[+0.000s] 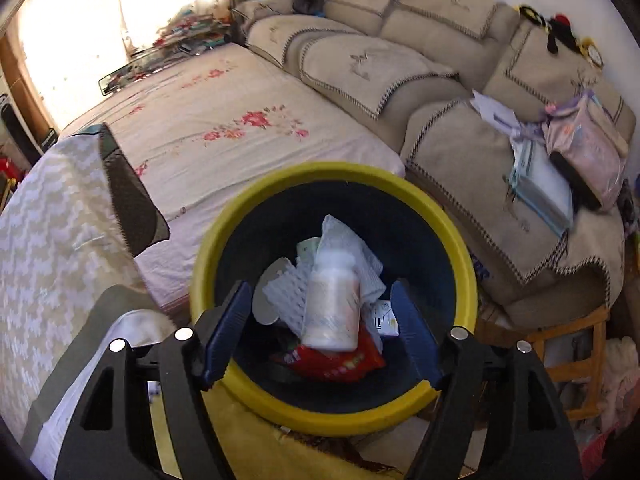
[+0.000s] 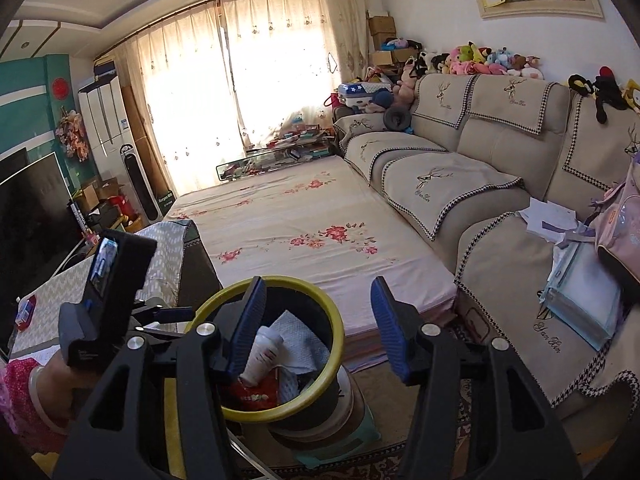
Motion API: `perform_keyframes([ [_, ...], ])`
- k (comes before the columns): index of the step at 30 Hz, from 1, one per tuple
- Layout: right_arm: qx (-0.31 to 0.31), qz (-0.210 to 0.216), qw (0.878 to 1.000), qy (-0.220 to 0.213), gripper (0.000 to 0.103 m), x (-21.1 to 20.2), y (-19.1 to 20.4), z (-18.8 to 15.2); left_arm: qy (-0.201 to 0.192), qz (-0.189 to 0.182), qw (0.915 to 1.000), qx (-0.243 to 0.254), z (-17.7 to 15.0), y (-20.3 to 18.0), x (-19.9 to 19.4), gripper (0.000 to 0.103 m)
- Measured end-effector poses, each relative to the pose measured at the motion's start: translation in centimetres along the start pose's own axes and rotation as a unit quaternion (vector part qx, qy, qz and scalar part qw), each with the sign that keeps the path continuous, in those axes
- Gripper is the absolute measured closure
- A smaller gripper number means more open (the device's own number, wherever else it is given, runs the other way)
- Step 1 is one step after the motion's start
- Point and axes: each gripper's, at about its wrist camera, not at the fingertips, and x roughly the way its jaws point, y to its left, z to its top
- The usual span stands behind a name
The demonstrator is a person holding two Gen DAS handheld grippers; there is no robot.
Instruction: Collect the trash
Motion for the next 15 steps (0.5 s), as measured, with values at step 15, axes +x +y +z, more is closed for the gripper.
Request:
perform_keyframes([
  [15, -0.099, 0.152, 0.983, 0.025, 0.016, -3.6, 10.6, -2.3, -0.203, 0.153, 0.9531, -0.164, -19.8, 10.7, -27.6, 0.005],
])
